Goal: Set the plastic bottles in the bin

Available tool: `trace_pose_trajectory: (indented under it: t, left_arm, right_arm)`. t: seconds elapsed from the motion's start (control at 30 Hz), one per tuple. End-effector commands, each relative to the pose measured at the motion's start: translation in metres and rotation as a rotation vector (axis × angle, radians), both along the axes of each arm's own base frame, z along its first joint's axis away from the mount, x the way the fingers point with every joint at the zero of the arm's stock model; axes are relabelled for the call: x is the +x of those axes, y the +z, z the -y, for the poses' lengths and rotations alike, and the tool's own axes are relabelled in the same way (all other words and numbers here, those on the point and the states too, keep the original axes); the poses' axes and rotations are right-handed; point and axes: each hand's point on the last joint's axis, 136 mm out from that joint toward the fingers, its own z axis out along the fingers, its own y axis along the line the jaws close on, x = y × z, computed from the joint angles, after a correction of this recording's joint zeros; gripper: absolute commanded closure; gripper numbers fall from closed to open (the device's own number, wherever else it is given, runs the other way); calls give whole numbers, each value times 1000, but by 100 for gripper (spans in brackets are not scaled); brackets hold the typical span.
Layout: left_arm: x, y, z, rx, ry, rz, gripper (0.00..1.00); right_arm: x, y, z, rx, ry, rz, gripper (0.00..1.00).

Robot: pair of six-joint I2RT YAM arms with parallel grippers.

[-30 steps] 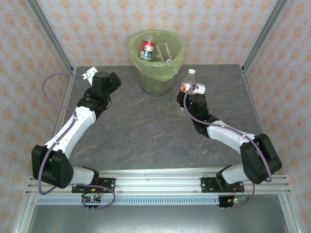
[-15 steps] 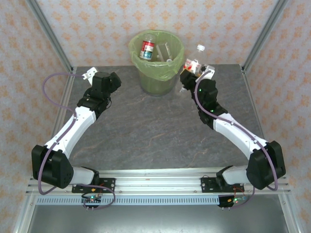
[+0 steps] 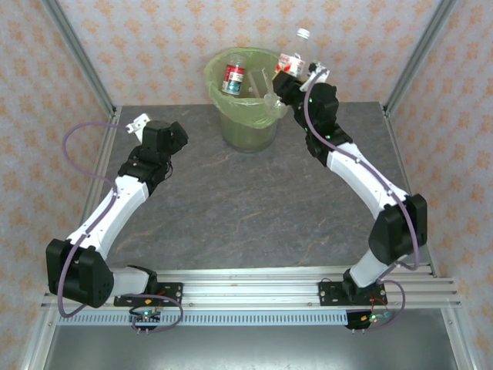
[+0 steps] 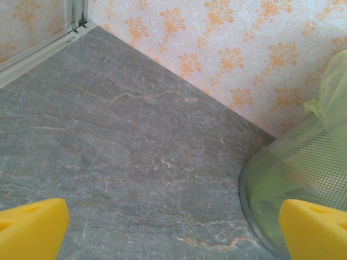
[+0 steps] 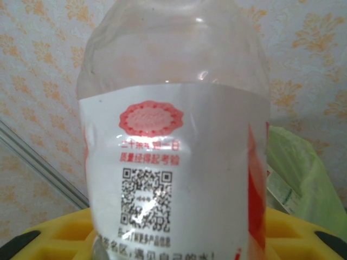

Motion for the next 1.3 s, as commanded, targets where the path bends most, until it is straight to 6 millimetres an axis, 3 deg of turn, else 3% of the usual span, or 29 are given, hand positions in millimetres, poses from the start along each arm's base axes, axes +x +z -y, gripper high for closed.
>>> trace_pose_trajectory:
  t: [0.0,0.43,0.73,1.03,1.27]
  left_arm:
    - [-10,0,-7,-3,26,-4,0]
    - [-27,0,-20,40,47,-21,0]
    - [-26,-8,-22,8,51,-20,0]
    - [-26,-11,-25,13,56,-28,0]
    - [-22,-16,-23,-3,54,-35,0]
  right_arm:
    - [10,12,-12,-13,46,0,54]
    - [71,18,-14,-236,-40,45,52]
    - [110,-2,-27,-452,16,-12,50]
    - [120,-36,-42,-507,97,-74,45]
    - [118,-46,-43,-544,118,-86,25]
